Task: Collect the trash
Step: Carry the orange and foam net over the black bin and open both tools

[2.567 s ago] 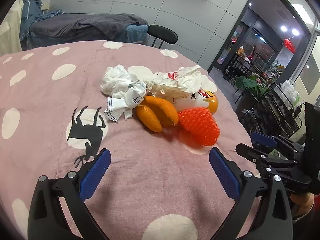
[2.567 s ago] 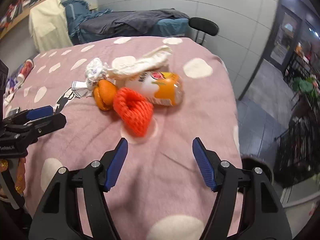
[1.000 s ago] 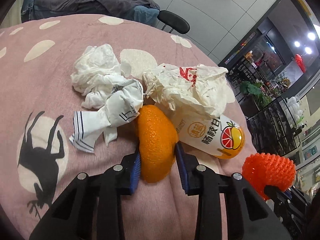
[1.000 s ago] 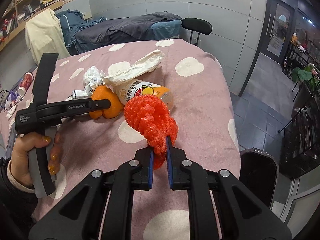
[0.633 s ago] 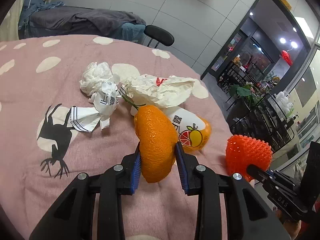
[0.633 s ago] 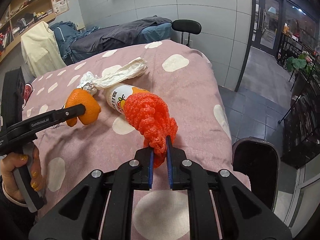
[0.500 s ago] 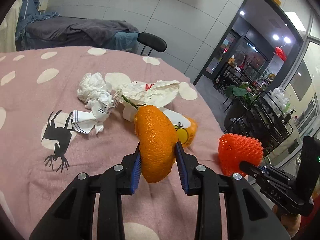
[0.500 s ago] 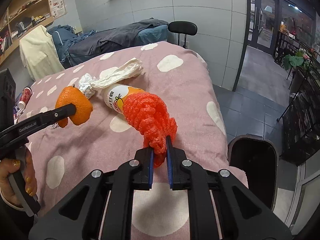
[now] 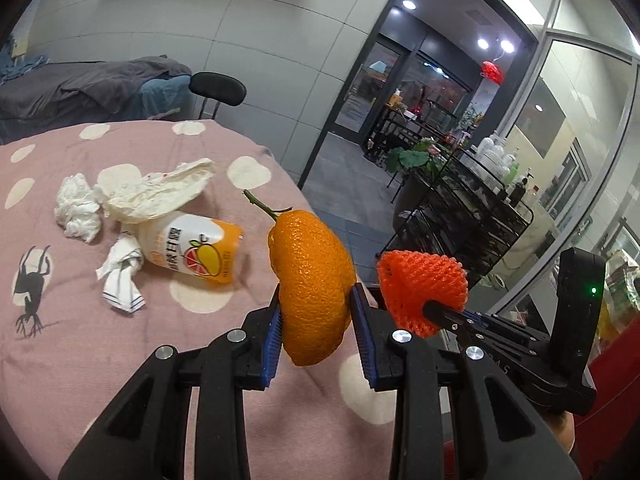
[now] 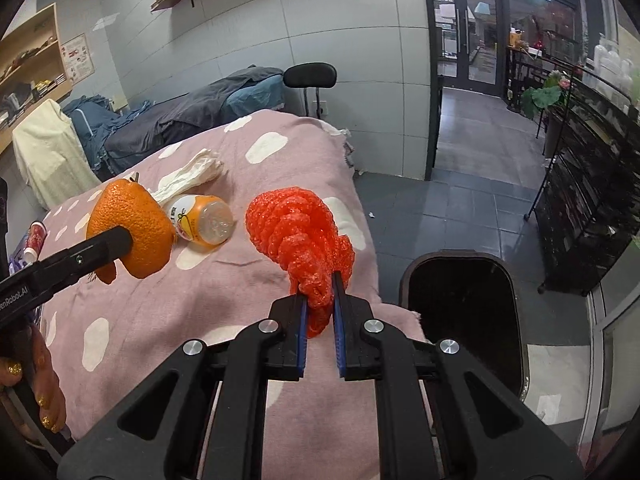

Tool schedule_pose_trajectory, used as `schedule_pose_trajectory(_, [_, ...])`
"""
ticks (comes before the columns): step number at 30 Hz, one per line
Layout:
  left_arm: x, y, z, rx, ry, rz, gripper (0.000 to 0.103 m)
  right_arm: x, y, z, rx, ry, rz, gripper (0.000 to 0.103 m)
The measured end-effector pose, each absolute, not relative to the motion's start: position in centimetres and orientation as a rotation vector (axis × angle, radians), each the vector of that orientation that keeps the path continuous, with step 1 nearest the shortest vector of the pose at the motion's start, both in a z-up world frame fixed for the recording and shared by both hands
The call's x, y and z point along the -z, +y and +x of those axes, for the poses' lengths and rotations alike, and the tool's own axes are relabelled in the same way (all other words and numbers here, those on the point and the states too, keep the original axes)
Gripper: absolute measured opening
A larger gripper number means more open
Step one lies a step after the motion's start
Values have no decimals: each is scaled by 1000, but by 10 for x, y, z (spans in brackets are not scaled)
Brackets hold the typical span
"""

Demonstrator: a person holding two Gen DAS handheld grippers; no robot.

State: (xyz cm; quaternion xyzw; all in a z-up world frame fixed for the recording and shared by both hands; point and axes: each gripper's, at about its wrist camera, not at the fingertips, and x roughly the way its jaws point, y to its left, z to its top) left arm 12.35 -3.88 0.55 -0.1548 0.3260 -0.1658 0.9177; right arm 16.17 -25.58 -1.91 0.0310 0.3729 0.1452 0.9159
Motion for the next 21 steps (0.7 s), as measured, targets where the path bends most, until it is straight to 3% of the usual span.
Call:
schedule_pose_trajectory(9, [-3,-100,134,472,685,-242,32,31,-321,157,-125,779,124,11])
schedule_pose_trajectory(21, [7,-165,143,598,734,-153,32,98,-385,171,46,908,183,11])
